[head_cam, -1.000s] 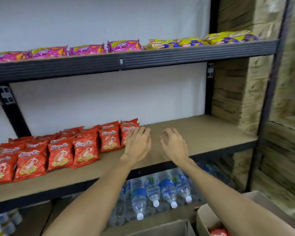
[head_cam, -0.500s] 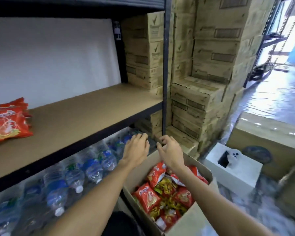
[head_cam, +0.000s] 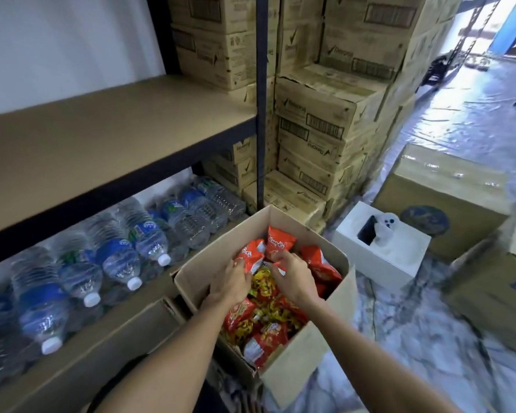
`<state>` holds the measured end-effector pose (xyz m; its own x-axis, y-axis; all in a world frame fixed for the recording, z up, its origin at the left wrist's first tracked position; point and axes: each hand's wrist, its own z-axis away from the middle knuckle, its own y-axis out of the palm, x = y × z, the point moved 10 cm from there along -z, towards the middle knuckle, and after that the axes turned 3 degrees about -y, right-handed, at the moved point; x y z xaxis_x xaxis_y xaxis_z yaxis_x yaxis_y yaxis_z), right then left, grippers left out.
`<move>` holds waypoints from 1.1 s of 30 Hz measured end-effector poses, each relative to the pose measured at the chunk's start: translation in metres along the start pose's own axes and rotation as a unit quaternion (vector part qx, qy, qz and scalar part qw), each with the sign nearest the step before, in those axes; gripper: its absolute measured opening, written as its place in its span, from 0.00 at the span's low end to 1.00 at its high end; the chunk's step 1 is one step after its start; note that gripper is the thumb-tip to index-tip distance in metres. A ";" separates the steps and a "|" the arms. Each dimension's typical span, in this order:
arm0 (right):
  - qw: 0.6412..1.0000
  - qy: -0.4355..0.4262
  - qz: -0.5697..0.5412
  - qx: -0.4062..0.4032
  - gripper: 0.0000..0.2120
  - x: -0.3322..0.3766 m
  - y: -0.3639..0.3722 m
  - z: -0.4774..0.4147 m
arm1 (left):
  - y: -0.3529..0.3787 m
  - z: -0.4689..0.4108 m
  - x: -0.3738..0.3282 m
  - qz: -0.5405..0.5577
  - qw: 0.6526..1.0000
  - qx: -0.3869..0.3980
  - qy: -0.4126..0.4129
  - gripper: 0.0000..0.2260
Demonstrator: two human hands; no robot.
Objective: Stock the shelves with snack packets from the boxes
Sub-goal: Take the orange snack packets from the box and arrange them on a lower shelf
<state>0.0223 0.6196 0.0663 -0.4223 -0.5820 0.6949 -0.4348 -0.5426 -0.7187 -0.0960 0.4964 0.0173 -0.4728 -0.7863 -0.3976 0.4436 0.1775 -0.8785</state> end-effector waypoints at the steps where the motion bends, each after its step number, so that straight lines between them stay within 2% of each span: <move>1: 1.000 0.013 0.001 0.015 0.14 -0.009 0.006 0.000 | 0.010 -0.001 0.011 0.009 0.999 0.018 -0.029 0.21; 4: 0.998 0.034 0.000 0.053 0.18 -0.032 0.028 -0.002 | 0.030 -0.003 0.037 -0.038 0.992 0.065 -0.098 0.22; 6: 0.997 0.039 0.000 0.060 0.18 -0.040 0.037 -0.004 | 0.038 -0.006 0.050 -0.032 0.989 0.065 -0.132 0.23; 11: 0.996 0.057 -0.010 0.065 0.19 -0.054 0.060 -0.012 | 0.069 -0.013 0.095 0.108 0.951 0.083 -0.277 0.29; 16: 0.996 0.066 -0.027 0.060 0.20 -0.059 0.076 -0.024 | 0.083 -0.012 0.126 0.230 0.893 0.027 -0.386 0.38; 20: 0.994 0.091 -0.051 0.044 0.21 -0.057 0.082 -0.036 | 0.089 -0.007 0.131 0.273 0.868 0.011 -0.414 0.45; 28: 0.972 0.206 -0.113 0.007 0.21 -0.048 0.112 -0.049 | 0.072 -0.001 0.123 0.333 0.842 -0.025 -0.423 0.36; 33: 0.940 0.295 -0.171 -0.001 0.32 -0.058 0.144 -0.053 | 0.065 0.002 0.122 0.333 0.843 -0.045 -0.420 0.32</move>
<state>-0.0583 0.6074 -0.0761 -0.6249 0.0634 0.7781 -0.6263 -0.6358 -0.4512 -0.1237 0.4107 -0.0884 0.5807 -0.6300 -0.5156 0.3208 0.7592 -0.5663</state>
